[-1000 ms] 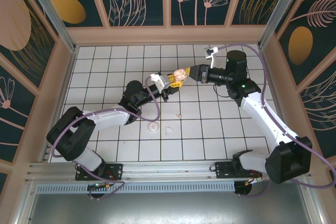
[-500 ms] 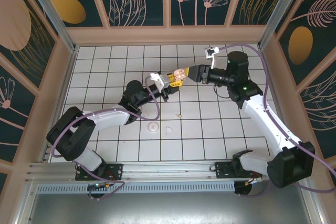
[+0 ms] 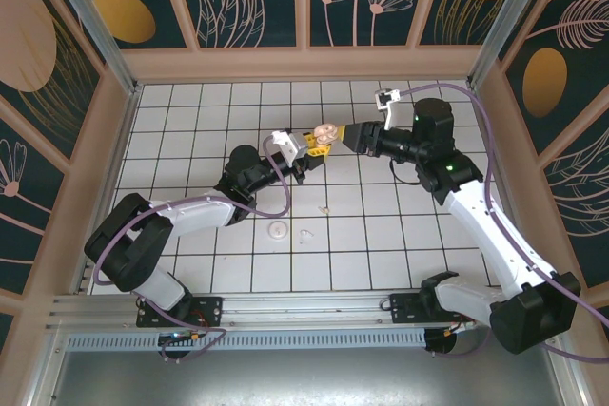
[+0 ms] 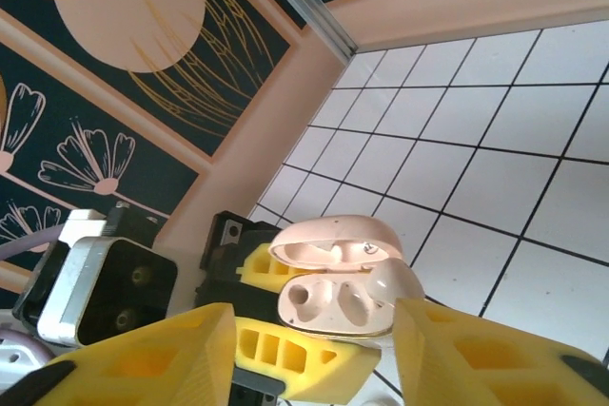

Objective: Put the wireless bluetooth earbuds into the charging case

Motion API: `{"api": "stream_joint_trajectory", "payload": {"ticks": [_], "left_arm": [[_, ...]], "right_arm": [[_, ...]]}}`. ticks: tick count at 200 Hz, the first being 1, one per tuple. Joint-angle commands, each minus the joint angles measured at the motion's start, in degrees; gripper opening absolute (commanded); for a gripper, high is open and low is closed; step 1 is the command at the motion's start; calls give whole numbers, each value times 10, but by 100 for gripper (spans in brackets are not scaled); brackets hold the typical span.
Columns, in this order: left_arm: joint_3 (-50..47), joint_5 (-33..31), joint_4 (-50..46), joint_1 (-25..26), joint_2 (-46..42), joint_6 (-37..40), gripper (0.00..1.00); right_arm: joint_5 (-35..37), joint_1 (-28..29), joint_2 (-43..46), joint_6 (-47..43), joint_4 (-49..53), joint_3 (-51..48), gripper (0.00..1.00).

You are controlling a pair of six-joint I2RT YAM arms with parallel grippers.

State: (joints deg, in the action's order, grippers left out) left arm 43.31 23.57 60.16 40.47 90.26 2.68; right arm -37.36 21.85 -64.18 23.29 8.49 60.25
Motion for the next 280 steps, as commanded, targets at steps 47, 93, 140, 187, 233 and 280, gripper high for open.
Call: {"api": "stream_joint_trajectory", "payload": {"ticks": [47, 93, 140, 187, 233, 280], "left_arm": [[15, 29, 15, 0, -8, -12, 14], [16, 27, 15, -1, -8, -12, 14], [17, 28, 18, 0, -6, -11, 14], [18, 32, 17, 0, -7, -11, 14], [17, 25, 15, 0, -8, -8, 14], [16, 14, 15, 0, -6, -9, 14]], "right_arm": [[-106, -39, -37, -1, -38, 27, 55], [-129, -39, -45, 5, -50, 15, 43], [-127, -37, -44, 8, -44, 7, 38], [-111, -37, -60, 11, -47, 13, 49], [-124, -33, -56, 13, -50, 9, 43], [-126, -30, -43, 18, -46, 0, 35]]}}
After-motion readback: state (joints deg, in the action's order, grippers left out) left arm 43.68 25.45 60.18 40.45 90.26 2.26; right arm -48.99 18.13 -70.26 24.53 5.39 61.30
